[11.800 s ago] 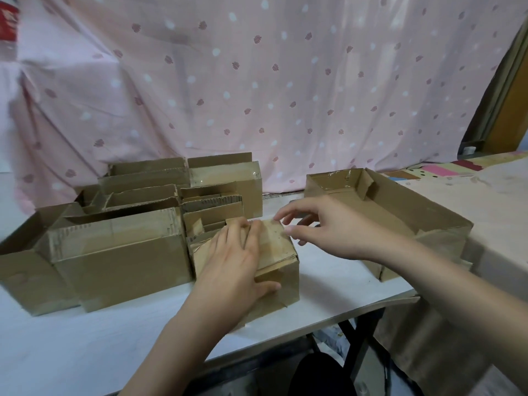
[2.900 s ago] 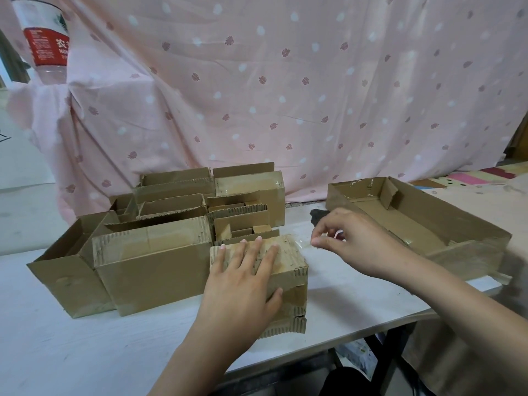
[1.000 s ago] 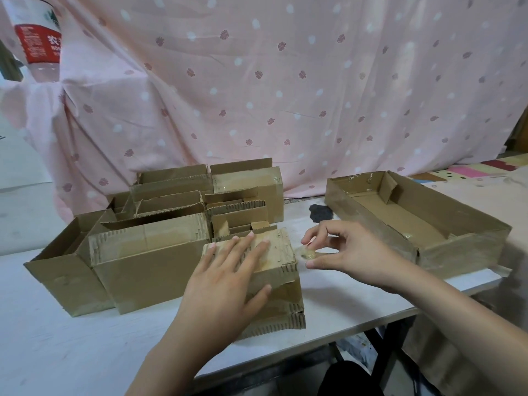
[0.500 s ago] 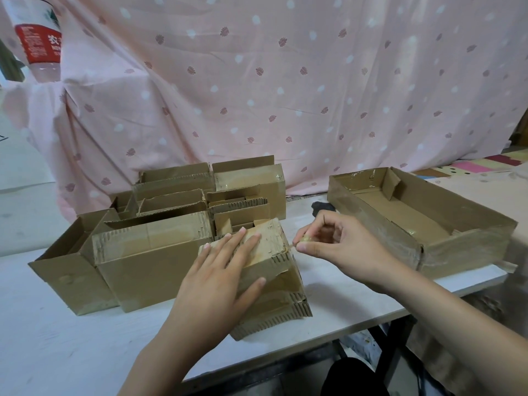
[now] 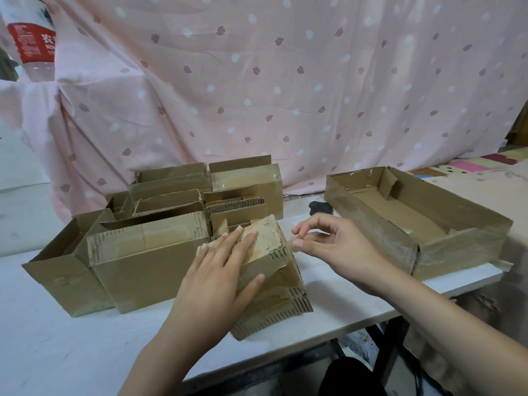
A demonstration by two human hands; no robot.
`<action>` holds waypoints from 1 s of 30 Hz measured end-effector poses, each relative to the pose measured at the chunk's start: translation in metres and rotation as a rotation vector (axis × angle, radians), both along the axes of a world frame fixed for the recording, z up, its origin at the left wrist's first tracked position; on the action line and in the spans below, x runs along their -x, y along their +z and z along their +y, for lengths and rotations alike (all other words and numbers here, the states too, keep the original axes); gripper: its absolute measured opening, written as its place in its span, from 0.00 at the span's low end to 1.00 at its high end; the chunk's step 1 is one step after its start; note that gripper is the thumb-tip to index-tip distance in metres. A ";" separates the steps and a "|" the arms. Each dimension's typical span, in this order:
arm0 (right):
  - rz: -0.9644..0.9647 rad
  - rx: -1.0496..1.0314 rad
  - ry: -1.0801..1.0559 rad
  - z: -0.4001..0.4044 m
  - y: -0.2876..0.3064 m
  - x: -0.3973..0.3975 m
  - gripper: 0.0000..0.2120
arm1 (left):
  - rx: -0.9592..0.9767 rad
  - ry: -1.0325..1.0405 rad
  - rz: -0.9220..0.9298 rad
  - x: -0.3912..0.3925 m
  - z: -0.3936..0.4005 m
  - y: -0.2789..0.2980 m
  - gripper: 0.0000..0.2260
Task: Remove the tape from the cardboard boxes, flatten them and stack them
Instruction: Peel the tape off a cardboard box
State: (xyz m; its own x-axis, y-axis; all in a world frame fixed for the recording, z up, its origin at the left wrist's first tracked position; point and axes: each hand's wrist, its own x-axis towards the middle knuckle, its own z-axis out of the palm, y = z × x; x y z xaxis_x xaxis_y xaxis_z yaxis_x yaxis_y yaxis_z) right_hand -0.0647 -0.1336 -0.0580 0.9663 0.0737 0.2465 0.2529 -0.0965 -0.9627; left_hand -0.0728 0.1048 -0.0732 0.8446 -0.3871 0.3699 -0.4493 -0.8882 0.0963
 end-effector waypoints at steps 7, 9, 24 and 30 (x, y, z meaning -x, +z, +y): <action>0.057 0.098 0.034 -0.008 -0.007 -0.005 0.04 | -0.003 -0.004 0.016 0.002 -0.002 0.001 0.37; 0.065 0.118 0.032 -0.012 -0.008 -0.004 0.02 | -0.014 -0.012 0.020 0.002 -0.003 0.001 0.36; -0.028 -0.042 -0.072 -0.035 -0.012 -0.002 0.05 | 0.107 0.062 0.154 0.002 -0.009 0.008 0.38; 0.021 0.082 -0.155 -0.046 -0.010 -0.004 0.09 | -0.007 0.016 0.178 -0.003 -0.029 0.021 0.33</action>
